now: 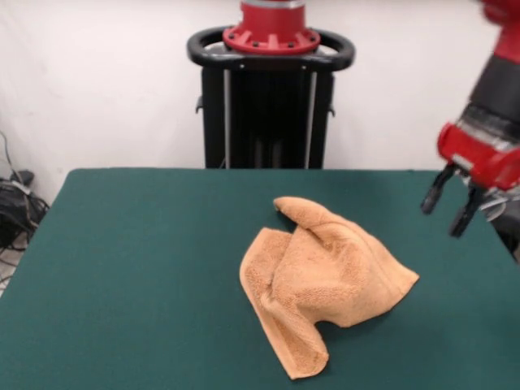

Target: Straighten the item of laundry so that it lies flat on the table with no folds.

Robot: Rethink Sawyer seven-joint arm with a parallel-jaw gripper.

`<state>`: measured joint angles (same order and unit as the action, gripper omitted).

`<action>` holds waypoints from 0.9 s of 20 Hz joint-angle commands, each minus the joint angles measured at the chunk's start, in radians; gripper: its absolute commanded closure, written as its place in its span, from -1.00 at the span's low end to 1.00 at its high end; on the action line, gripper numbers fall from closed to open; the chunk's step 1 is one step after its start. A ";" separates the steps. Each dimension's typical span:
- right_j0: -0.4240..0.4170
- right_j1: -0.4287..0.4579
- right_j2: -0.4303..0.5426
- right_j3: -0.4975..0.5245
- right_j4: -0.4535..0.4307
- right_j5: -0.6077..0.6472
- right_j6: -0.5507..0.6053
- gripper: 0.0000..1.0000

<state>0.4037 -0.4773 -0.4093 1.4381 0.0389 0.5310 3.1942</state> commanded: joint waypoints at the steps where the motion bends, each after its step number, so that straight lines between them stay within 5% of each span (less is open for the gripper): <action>1: -0.166 -0.073 0.368 0.230 0.036 -0.068 -0.228 -1.00; 7: -0.333 -0.078 0.534 0.270 -0.010 -0.052 -0.272 -1.00; 12: -0.290 -0.059 0.470 0.196 -0.112 0.001 -0.229 -1.00; 18: -0.305 -0.059 0.521 0.226 -0.114 0.010 -0.172 -1.00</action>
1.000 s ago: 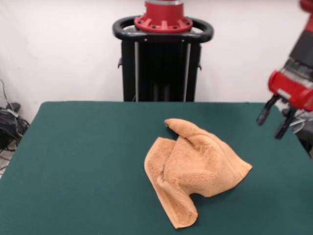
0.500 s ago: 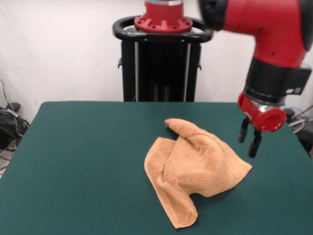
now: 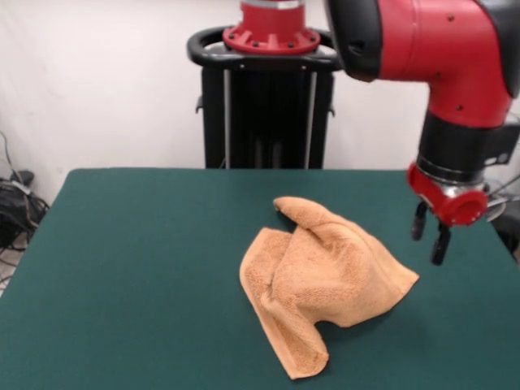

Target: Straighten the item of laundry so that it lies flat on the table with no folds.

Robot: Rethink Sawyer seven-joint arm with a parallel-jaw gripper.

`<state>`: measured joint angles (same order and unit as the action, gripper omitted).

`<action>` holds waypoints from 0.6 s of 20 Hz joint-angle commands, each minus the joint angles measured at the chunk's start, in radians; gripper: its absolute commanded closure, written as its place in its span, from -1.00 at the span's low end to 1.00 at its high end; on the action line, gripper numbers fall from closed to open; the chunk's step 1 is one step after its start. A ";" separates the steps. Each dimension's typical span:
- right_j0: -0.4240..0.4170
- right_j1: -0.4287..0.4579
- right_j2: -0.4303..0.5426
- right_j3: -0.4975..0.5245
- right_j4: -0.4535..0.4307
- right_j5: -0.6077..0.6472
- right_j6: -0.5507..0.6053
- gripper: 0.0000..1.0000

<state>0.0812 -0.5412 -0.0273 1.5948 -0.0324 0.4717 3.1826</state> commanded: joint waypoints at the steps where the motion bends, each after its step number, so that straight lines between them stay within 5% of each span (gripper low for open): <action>1: 0.020 0.003 0.139 0.071 -0.047 0.072 -0.152 -1.00; 3: 0.032 0.004 0.125 0.059 -0.072 0.083 -0.154 -1.00; 4: 0.016 0.003 0.143 0.061 -0.090 0.087 -0.168 1.00; 12: 0.011 -0.011 0.130 0.061 -0.123 0.110 -0.156 1.00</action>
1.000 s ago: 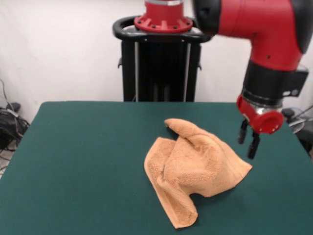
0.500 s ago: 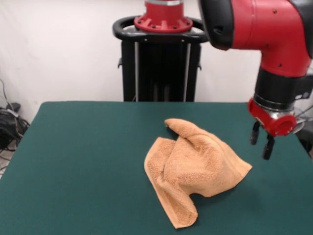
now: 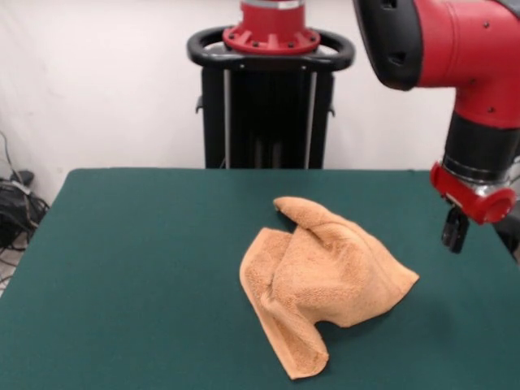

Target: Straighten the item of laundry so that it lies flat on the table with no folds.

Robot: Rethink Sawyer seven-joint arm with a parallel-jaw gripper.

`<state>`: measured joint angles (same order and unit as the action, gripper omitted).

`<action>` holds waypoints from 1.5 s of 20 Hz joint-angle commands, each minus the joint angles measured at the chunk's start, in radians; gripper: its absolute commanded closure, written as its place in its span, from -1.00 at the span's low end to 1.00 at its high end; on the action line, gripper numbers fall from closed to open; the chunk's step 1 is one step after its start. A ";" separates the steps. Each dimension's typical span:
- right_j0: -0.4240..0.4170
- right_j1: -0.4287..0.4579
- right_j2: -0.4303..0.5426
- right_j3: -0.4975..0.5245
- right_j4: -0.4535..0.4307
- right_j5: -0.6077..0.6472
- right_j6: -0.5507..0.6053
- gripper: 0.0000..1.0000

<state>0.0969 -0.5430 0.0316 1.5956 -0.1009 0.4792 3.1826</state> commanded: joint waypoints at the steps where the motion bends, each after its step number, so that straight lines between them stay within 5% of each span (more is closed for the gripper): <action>1: -0.011 -0.016 0.077 0.066 -0.055 0.119 -0.161 1.00; 12: -0.031 -0.020 0.079 0.095 -0.074 0.117 -0.144 1.00; 16: 0.001 -0.008 0.047 0.036 -0.094 0.162 -0.140 1.00; 23: 0.049 0.001 -0.062 0.006 -0.178 0.159 -0.105 1.00; 30: 0.014 0.025 -0.054 0.030 -0.231 0.128 -0.111 1.00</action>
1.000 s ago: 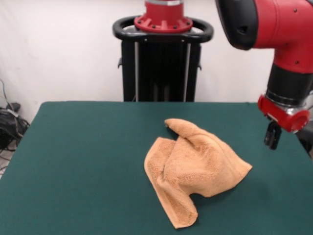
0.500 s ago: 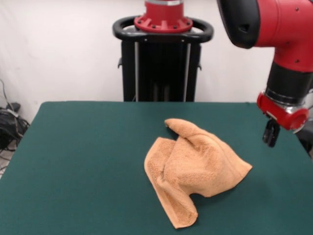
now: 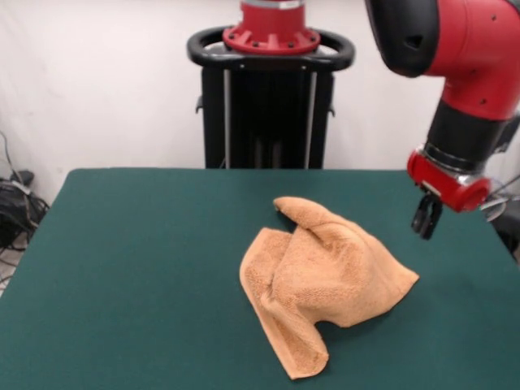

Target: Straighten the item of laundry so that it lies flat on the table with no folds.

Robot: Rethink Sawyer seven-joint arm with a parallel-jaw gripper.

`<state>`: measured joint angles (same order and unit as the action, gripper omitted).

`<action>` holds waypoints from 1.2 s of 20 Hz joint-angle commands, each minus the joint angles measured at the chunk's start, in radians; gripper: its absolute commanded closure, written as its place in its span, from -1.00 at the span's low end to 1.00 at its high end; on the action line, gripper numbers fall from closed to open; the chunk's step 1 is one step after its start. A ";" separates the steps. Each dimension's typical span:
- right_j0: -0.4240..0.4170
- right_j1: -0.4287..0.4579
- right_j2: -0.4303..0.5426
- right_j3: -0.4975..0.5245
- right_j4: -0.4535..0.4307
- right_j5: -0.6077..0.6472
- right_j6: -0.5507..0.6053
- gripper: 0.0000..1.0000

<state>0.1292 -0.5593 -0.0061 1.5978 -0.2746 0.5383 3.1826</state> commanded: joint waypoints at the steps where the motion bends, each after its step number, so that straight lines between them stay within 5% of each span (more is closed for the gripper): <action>1: -0.024 0.043 -0.015 0.031 -0.066 0.059 -0.113 1.00; 16: -0.143 0.079 0.045 0.014 -0.139 0.033 -0.165 1.00; 24: -0.106 0.185 0.055 -0.046 -0.121 -0.026 -0.074 1.00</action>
<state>0.0036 -0.4770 -0.0134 1.5759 -0.3617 0.5378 3.1826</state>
